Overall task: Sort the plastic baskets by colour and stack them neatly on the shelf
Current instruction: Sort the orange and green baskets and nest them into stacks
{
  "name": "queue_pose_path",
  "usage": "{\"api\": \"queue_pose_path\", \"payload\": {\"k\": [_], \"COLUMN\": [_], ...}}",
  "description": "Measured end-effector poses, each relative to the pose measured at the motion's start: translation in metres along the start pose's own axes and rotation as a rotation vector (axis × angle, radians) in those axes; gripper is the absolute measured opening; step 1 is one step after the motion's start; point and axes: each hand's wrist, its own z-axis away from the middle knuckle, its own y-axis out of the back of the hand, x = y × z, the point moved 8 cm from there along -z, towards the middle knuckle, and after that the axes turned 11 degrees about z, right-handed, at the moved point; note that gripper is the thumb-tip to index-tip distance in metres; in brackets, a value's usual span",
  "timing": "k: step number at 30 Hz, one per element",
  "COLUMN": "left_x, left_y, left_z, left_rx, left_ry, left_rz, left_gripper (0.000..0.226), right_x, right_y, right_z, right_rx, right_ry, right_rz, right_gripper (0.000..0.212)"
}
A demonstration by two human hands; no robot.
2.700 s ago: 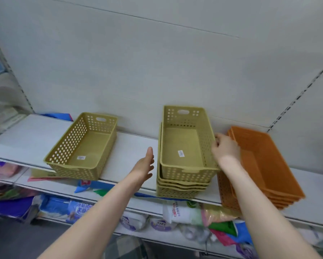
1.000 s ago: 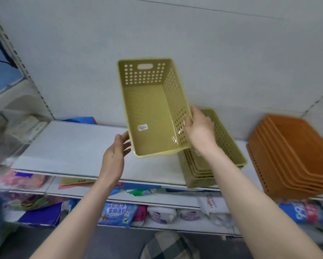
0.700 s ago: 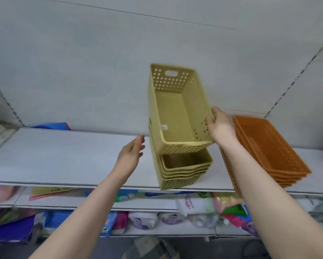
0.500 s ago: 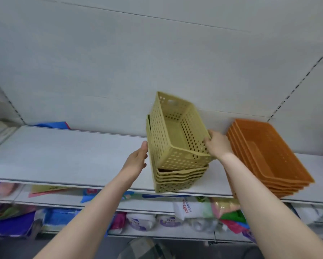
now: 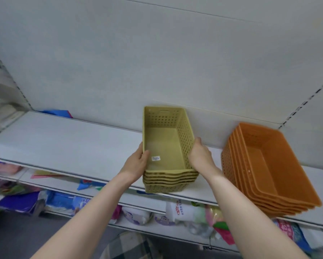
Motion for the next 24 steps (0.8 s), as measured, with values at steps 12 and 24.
{"api": "queue_pose_path", "payload": {"k": [12, 24], "left_x": [0.004, 0.029], "left_y": [0.008, 0.013], "left_z": [0.002, 0.021], "left_rx": [0.096, 0.065], "left_ry": [0.016, -0.203], "left_rz": [-0.216, -0.577], "left_gripper": [0.033, 0.037], "right_x": [0.005, 0.030], "right_y": [-0.006, 0.058], "right_z": [-0.004, 0.052], "right_rx": [-0.087, 0.225], "right_ry": [-0.006, 0.005], "right_rz": [-0.090, -0.052], "right_gripper": [0.039, 0.041]}}
